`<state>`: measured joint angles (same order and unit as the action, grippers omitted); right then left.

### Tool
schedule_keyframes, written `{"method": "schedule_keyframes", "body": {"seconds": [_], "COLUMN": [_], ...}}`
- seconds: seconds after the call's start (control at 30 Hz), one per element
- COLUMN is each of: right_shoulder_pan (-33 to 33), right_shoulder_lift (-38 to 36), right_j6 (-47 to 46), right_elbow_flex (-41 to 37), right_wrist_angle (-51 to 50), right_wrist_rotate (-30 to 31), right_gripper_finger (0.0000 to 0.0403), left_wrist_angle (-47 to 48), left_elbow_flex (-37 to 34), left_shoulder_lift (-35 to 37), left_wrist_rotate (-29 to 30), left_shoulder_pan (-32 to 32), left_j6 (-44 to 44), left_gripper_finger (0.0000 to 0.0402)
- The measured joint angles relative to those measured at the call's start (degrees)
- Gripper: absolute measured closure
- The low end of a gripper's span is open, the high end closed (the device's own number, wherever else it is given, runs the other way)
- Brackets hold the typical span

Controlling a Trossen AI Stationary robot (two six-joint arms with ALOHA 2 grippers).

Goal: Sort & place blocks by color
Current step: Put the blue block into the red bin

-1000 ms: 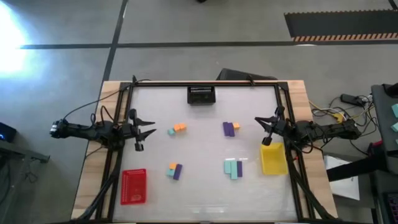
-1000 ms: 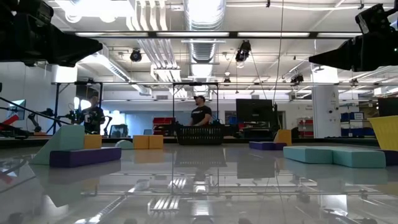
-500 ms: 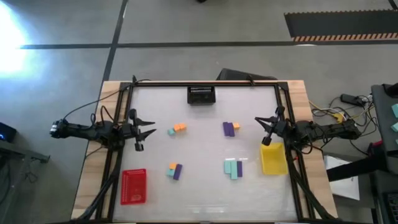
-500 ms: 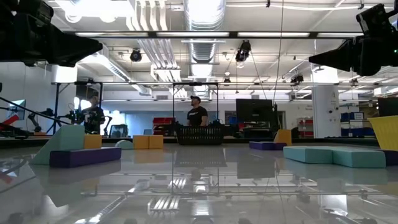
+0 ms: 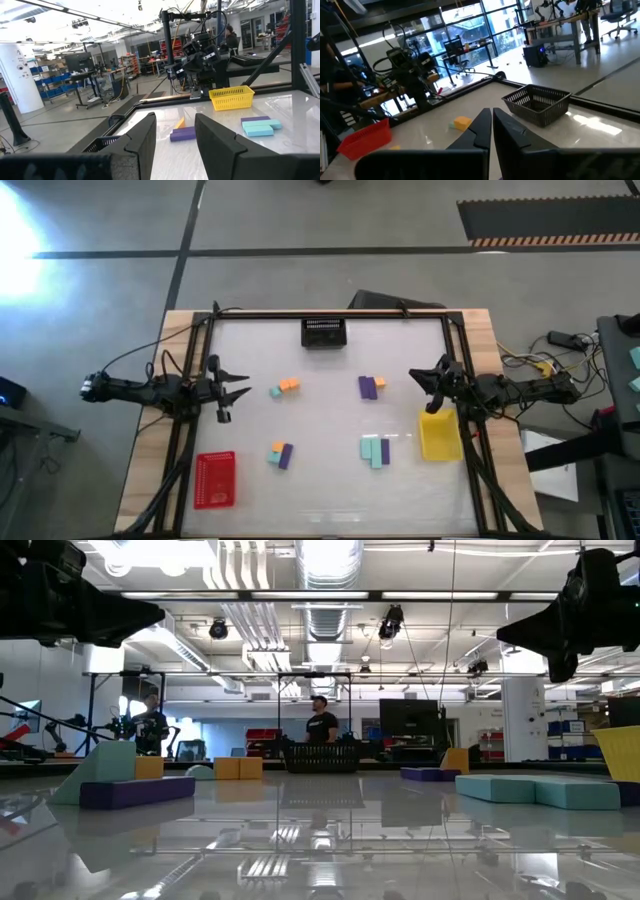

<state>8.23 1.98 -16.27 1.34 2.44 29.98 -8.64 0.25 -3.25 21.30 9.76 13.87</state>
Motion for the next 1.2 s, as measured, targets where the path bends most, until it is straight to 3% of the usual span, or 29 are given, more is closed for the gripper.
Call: {"method": "schedule_keyframes", "body": {"seconds": [0.33, 0.53, 0.77, 1.0, 1.2], "right_shoulder_pan": [0.0, 0.0, 0.0, 0.0, 0.0], "right_shoulder_lift": [0.0, 0.0, 0.1, 0.1, 0.3], "right_j6": [0.1, -4.8, -1.9, 1.1, 0.9], "right_elbow_flex": [0.0, -0.1, -0.1, -0.1, -0.1], "right_wrist_angle": [0.0, 4.7, 7.1, 9.9, 13.0], "right_wrist_rotate": [0.0, -0.1, -1.5, -1.5, -1.5], "right_gripper_finger": [0.0394, 0.0394, 0.0394, 0.0394, 0.0394], "left_wrist_angle": [-0.4, -2.8, -8.2, -9.1, -11.9], "left_elbow_flex": [0.0, 0.0, 0.0, 0.0, 0.0], "left_shoulder_lift": [0.0, 0.0, 0.0, 0.0, 0.0], "left_wrist_rotate": [0.0, 0.0, 0.1, 6.5, 7.6], "left_shoulder_pan": [0.0, 0.0, 0.0, 0.0, 0.0], "left_j6": [-17.8, -18.1, -17.8, -18.0, -17.3], "left_gripper_finger": [0.0282, 0.0282, 0.0282, 0.0282, 0.0282]}}
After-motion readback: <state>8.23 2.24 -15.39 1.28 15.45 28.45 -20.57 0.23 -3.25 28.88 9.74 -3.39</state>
